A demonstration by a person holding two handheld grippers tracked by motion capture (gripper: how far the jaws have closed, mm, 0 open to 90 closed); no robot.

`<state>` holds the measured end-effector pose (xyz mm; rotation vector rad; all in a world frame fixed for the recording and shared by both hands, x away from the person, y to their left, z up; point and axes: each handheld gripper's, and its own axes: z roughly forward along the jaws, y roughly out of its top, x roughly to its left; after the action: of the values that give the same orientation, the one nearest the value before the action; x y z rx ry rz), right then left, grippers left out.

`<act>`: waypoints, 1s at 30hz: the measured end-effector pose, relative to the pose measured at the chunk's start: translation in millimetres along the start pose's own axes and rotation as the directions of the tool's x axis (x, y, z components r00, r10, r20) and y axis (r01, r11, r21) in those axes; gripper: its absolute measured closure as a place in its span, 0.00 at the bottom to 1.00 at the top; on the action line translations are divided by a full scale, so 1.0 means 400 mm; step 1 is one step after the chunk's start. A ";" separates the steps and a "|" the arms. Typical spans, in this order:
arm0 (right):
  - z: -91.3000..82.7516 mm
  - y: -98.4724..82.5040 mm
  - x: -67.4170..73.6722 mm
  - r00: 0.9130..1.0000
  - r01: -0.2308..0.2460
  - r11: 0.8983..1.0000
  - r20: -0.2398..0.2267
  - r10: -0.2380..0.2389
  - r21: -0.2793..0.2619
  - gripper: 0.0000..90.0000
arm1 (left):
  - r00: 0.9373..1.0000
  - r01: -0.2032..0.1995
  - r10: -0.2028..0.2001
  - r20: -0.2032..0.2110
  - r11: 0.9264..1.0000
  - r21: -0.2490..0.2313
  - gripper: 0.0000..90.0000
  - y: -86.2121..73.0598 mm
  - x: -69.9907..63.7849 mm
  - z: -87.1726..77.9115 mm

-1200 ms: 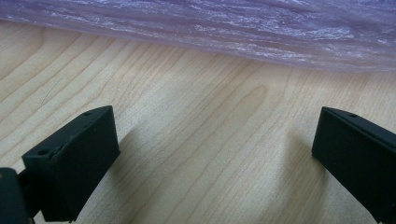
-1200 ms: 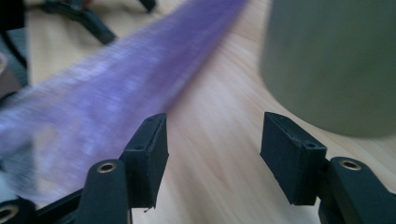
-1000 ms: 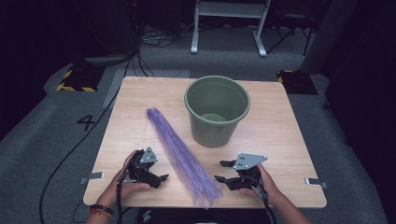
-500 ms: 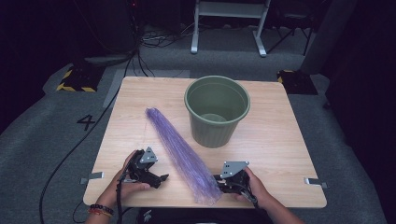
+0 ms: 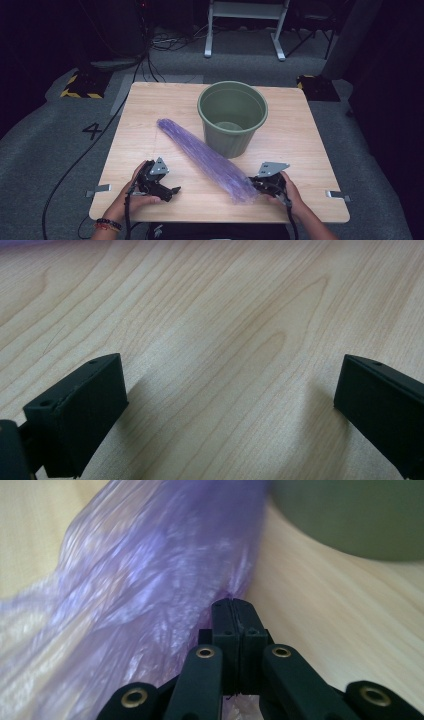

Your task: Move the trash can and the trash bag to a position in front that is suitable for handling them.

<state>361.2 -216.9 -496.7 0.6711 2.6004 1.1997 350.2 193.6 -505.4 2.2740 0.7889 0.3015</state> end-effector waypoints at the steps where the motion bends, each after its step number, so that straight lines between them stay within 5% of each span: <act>1: -0.011 -0.007 -0.016 1.000 -0.014 1.000 0.012 0.014 -0.005 0.99 | 1.000 0.000 0.000 0.000 1.000 0.000 0.00 0.000 0.000 0.000; 2: -0.035 -0.021 -0.046 0.998 -0.038 0.999 0.048 0.039 -0.015 0.98 | 1.000 0.000 0.000 0.001 1.000 0.000 0.00 0.001 0.000 0.000; 6: -0.062 -0.049 -0.099 0.992 -0.105 0.994 0.065 0.106 -0.017 0.94 | 1.000 -0.001 0.001 0.001 1.000 0.001 0.00 0.002 0.001 0.002; 11: -0.104 -0.086 -0.170 0.970 -0.181 0.983 0.155 0.185 -0.039 0.84 | 1.000 0.000 0.000 0.002 1.000 0.000 0.00 0.006 0.000 0.006; 12: -0.119 -0.093 -0.191 0.951 -0.205 0.978 0.228 0.210 -0.044 0.76 | 1.000 0.000 0.000 0.000 1.000 0.003 0.00 0.009 -0.001 0.008; 13: -0.119 -0.093 -0.191 0.951 -0.205 0.978 0.228 0.210 -0.044 0.76 | 1.000 0.000 0.000 0.000 1.000 0.003 0.00 0.009 -0.001 0.008; 14: -0.126 -0.096 -0.200 0.939 -0.219 0.974 0.260 0.224 -0.049 0.68 | 1.000 0.001 -0.001 -0.001 1.000 0.002 0.00 0.010 -0.001 0.009; 15: -0.137 -0.101 -0.217 0.902 -0.265 0.963 0.341 0.265 -0.049 0.57 | 1.000 0.001 -0.001 -0.001 1.000 0.000 0.00 0.011 -0.001 0.010; 16: -0.137 -0.101 -0.217 0.902 -0.265 0.963 0.341 0.265 -0.049 0.57 | 1.000 0.001 -0.001 -0.001 1.000 0.000 0.00 0.011 -0.001 0.010; 17: -0.152 -0.107 -0.231 0.866 -0.299 0.952 0.399 0.302 -0.073 0.49 | 1.000 0.001 -0.001 0.000 1.000 0.001 0.00 0.012 -0.001 0.010; 18: -0.152 -0.107 -0.231 0.866 -0.299 0.952 0.399 0.302 -0.073 0.49 | 1.000 0.001 -0.001 0.000 1.000 0.001 0.00 0.012 -0.001 0.010; 21: -0.195 -0.106 -0.246 0.811 -0.320 0.935 0.465 0.354 -0.153 0.40 | 1.000 0.002 -0.002 0.002 1.000 0.000 0.00 0.012 0.000 0.011; 25: -0.223 -0.098 -0.252 0.799 -0.309 0.931 0.480 0.364 -0.192 0.35 | 1.000 -0.004 0.004 0.005 1.000 0.005 0.00 0.013 0.002 0.011; 26: -0.229 -0.095 -0.255 0.800 -0.302 0.935 0.483 0.355 -0.188 0.33 | 1.000 -0.009 0.009 0.008 1.000 0.008 0.00 0.014 0.003 0.010; 27: -0.237 -0.091 -0.261 0.814 -0.284 0.942 0.473 0.336 -0.180 0.32 | 1.000 -0.015 0.015 0.013 1.000 0.011 0.01 0.015 0.006 0.010; 30: -0.247 -0.086 -0.263 0.809 -0.278 0.942 0.483 0.336 -0.190 0.32 | 1.000 -0.020 0.020 0.019 1.000 0.015 0.01 0.018 0.014 0.012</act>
<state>407.0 -353.2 -459.5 1.2359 2.0168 1.0488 359.9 190.2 -503.9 2.2972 0.7612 0.2835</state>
